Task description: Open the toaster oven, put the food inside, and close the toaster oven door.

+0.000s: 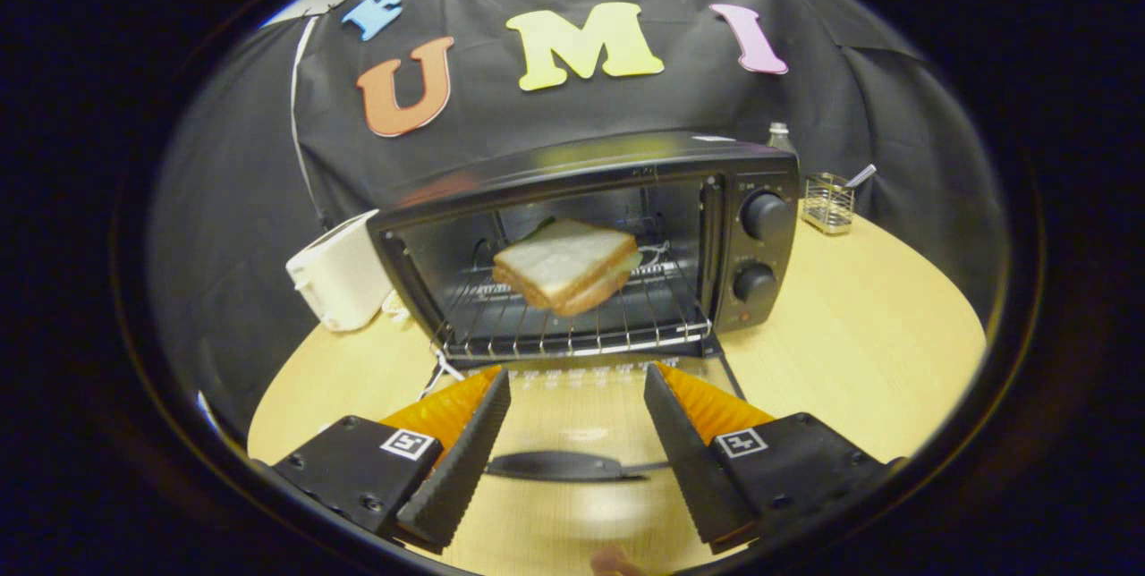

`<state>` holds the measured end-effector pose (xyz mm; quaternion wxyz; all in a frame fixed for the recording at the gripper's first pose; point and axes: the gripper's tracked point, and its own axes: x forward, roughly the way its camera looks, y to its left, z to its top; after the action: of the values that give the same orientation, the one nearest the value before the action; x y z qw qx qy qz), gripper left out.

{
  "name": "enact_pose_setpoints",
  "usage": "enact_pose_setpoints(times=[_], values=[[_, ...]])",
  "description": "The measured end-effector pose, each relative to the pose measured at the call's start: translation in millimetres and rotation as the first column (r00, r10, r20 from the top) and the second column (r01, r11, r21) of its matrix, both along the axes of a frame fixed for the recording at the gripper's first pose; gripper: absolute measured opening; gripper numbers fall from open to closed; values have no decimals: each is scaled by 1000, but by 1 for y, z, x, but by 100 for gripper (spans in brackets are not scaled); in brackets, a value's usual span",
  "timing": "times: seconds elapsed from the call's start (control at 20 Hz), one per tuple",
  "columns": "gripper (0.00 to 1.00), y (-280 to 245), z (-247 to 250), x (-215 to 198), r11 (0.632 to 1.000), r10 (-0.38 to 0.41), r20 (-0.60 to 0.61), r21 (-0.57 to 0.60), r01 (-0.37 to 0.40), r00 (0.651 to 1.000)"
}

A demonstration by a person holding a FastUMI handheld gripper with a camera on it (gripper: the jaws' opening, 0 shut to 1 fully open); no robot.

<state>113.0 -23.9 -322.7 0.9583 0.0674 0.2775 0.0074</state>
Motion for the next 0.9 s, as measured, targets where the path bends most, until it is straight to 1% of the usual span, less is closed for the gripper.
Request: enact_pose_setpoints(times=[0.15,0.35,0.5,0.6,0.65,0.85,0.9], values=[[99,-6,-13,-28,999,-24,0,-48,24,1000],[99,7,-40,-53,998,-18,-59,-66,14,998],[99,14,-60,-60,995,18,-112,-92,-29,994],[99,18,-74,-63,997,23,-164,-75,-36,986],[99,16,-70,-57,996,16,-137,-85,-28,990],[100,14,-75,-54,987,-38,-151,-162,13,988],[100,15,-75,-52,987,-49,-152,-162,24,987]])
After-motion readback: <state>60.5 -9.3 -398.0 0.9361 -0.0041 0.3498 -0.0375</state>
